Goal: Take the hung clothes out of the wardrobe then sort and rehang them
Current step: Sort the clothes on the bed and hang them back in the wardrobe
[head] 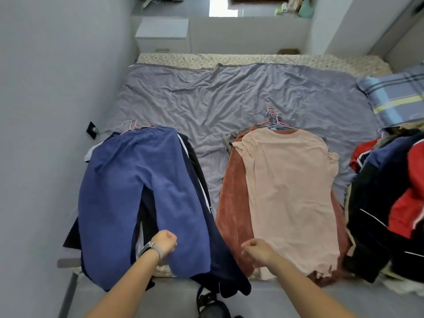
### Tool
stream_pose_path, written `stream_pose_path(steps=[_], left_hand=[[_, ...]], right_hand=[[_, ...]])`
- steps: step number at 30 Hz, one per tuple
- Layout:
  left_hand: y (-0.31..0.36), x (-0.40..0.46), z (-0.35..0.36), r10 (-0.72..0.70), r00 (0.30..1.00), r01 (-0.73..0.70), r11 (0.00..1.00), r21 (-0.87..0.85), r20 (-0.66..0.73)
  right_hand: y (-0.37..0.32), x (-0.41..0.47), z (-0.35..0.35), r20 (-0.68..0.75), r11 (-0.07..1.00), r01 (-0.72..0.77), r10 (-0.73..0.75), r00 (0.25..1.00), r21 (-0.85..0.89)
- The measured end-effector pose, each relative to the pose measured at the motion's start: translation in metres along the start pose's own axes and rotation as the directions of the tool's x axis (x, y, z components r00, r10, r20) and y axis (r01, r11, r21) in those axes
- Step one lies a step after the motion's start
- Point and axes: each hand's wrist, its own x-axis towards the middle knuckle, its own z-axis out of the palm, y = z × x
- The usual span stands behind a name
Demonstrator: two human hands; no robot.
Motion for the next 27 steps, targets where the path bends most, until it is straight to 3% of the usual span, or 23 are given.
stream_pose_path(steps=[6, 12, 15, 20, 23, 27], left_hand=[[0.118, -0.006, 0.024, 0.267, 0.964, -0.261, 0.946, 0.192, -0.005], [0.227, -0.004, 0.089, 0.381, 0.925, -0.371, 0.902, 0.219, -0.001], [0.275, 0.007, 0.131, 0.391, 0.92, -0.374, 0.898, 0.233, -0.028], [0.346, 0.033, 0.191, 0.333, 0.941, -0.316, 0.926, 0.208, -0.051], [0.39, 0.059, 0.205, 0.338, 0.922, -0.309, 0.936, 0.167, -0.189], [0.43, 0.096, 0.217, 0.318, 0.913, -0.292, 0.947, 0.135, -0.255]], right_hand=[[-0.023, 0.022, -0.068, -0.083, 0.993, 0.095, -0.101, 0.991, -0.073], [-0.023, 0.08, -0.198, -0.13, 0.979, 0.106, -0.13, 0.983, -0.177], [-0.02, 0.121, -0.279, -0.159, 0.948, 0.105, -0.158, 0.974, -0.299], [-0.024, 0.182, -0.399, -0.123, 0.811, 0.04, -0.137, 0.983, -0.583], [-0.048, 0.222, -0.455, -0.159, 0.762, -0.012, -0.119, 0.98, -0.647], [-0.095, 0.271, -0.501, -0.239, 0.777, 0.078, -0.286, 0.928, -0.624]])
